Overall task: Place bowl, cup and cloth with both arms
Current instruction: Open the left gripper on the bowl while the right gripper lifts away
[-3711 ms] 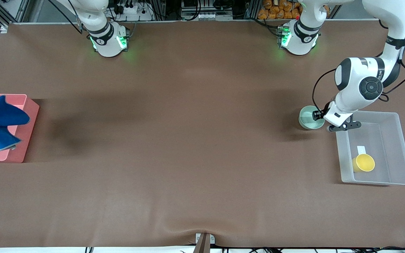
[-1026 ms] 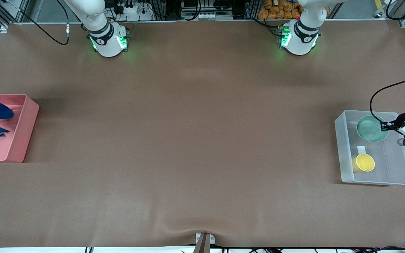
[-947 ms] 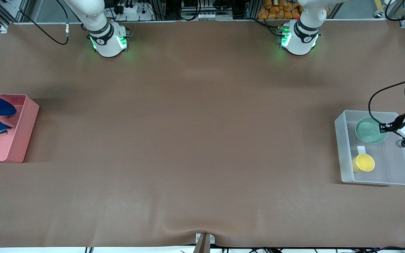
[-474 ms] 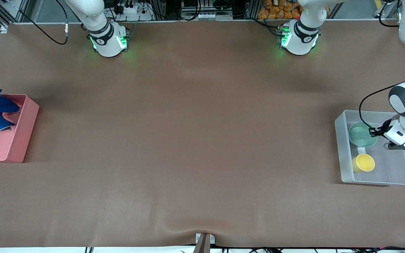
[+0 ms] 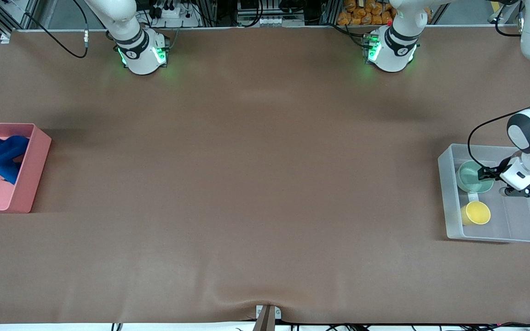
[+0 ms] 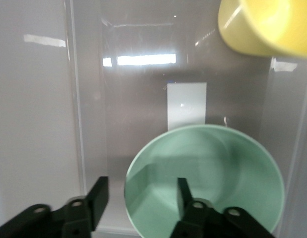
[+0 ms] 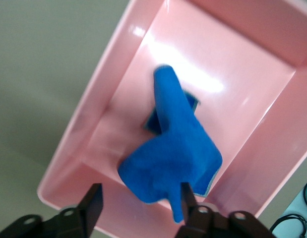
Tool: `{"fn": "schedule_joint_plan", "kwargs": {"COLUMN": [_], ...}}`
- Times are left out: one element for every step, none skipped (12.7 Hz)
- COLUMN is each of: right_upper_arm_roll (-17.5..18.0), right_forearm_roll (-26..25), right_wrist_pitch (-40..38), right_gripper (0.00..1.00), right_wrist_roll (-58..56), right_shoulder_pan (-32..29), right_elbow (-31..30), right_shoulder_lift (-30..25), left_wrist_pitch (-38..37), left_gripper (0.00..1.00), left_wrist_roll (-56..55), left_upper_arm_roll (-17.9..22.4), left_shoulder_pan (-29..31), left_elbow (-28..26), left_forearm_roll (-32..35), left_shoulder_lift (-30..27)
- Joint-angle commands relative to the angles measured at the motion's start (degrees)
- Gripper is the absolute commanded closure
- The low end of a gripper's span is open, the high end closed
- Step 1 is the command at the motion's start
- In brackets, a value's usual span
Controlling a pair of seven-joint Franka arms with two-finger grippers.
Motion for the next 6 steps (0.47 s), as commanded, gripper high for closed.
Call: {"fn": "schedule_joint_plan", "kwargs": {"right_upper_arm_roll": [1.17,1.26,1.26,1.35,1.61,1.87], "right_forearm_roll": [0.42,0.42,0.42,0.42,0.60,1.56], "right_wrist_pitch": [-5.48,-7.95,-10.75,-14.35,-18.39,-21.56], "right_gripper": [0.00,0.00,0.00,0.00,0.00,0.00], "right_wrist_roll": [9.72,12.99,17.11,21.59,26.16,30.46], "right_shoulder_pan": [4.05,6.16,8.18,10.46,12.66,14.77], "right_elbow": [-0.76,-0.59,0.11,1.42,3.18,4.93], "right_shoulder_lift": [-6.50,-8.26,-9.59,-10.21,-10.48,-11.09], "left_wrist_pitch": [-4.30,-6.67,-8.35,-10.28,-12.65,-15.28], "left_gripper": [0.02,0.00,0.00,0.00,0.00,0.00], "left_wrist_roll": [1.48,1.39,1.39,1.30,1.39,0.87], "left_upper_arm_roll": [0.41,0.41,0.15,0.06,0.06,0.06], "left_shoulder_pan": [-0.93,-1.02,-1.02,-1.11,-1.37,-1.98], "left_elbow": [3.91,5.41,6.90,8.13,9.45,10.77], "left_forearm_roll": [-0.54,-0.54,-0.54,-0.71,-1.06,-1.24], "left_shoulder_lift": [-0.64,-1.16,-1.60,-2.30,-3.00,-3.97]}}
